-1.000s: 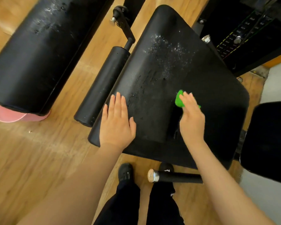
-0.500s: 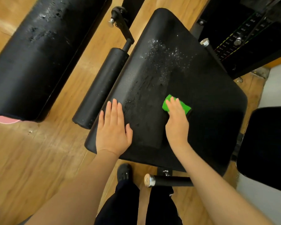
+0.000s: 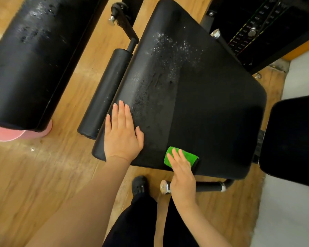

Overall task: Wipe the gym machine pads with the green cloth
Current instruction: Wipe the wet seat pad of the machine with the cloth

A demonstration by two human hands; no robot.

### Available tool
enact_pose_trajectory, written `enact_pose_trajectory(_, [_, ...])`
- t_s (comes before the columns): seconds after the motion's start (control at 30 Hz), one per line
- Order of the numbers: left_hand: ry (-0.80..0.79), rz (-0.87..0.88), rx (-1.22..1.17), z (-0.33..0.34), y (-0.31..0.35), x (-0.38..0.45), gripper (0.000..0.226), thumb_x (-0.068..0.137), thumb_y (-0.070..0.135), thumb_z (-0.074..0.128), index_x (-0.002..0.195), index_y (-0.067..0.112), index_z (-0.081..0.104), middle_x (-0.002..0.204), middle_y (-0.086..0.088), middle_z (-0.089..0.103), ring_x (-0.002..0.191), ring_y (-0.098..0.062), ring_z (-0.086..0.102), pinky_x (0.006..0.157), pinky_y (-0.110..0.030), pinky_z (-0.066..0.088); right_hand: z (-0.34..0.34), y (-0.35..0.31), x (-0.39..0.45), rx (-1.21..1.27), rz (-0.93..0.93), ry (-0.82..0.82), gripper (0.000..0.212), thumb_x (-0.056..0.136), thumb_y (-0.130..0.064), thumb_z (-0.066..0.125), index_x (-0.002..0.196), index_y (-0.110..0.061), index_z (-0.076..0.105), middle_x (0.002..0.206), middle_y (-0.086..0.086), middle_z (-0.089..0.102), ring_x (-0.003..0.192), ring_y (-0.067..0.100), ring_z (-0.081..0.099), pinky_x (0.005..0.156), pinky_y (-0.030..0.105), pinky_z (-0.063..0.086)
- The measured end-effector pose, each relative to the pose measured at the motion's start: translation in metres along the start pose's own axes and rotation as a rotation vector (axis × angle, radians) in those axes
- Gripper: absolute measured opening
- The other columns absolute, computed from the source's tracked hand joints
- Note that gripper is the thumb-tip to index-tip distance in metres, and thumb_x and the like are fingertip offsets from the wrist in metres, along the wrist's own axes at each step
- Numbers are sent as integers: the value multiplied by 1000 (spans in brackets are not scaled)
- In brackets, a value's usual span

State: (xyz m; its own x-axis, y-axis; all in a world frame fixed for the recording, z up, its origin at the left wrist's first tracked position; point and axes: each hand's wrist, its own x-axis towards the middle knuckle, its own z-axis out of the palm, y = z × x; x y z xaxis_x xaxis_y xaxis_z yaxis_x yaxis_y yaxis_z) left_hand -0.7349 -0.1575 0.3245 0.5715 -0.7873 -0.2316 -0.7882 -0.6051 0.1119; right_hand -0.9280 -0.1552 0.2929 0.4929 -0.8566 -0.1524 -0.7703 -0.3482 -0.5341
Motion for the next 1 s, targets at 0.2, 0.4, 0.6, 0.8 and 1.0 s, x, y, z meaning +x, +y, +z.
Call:
enact_pose_trajectory(0.2, [13,14,-44,1,0,-1,67,97,32,36,153,2,13,161,-16,12,149,-30,7,119,-41,3,-10,-12,5,138,56,83,62,72,23,60,123,-12,59,130,-12,42,132,12,33,102,51,40])
enact_pose_trajectory(0.4, [76,21,-72,7,-3,-1,72,89,36,23,149,-2,23,157,-20,23,146,-33,18,118,-46,14,-3,-23,46,-18,-484,-14,47,80,8,41,122,-5,59,130,10,57,130,23,36,108,43,31])
enact_pose_trajectory(0.6, [30,29,-39,5,-5,-3,68,96,34,32,152,1,13,160,-17,11,149,-30,7,119,-42,5,-20,45,31,-152,-514,-158,59,78,10,35,131,-11,49,134,8,52,134,18,31,115,31,18])
enact_pose_trajectory(0.8, [6,15,3,2,-2,-2,68,100,40,24,154,7,-1,162,-11,-3,149,-27,-5,117,-38,-6,-50,66,8,-175,-264,-166,75,57,27,68,122,-11,60,129,4,57,131,16,37,95,53,40])
enact_pose_trajectory(1.0, [9,18,-10,1,-3,-1,68,100,39,27,154,6,1,162,-12,-1,149,-26,-5,117,-38,-6,-41,5,61,-100,-464,-151,65,63,22,68,120,-6,61,128,9,58,126,24,46,101,48,31])
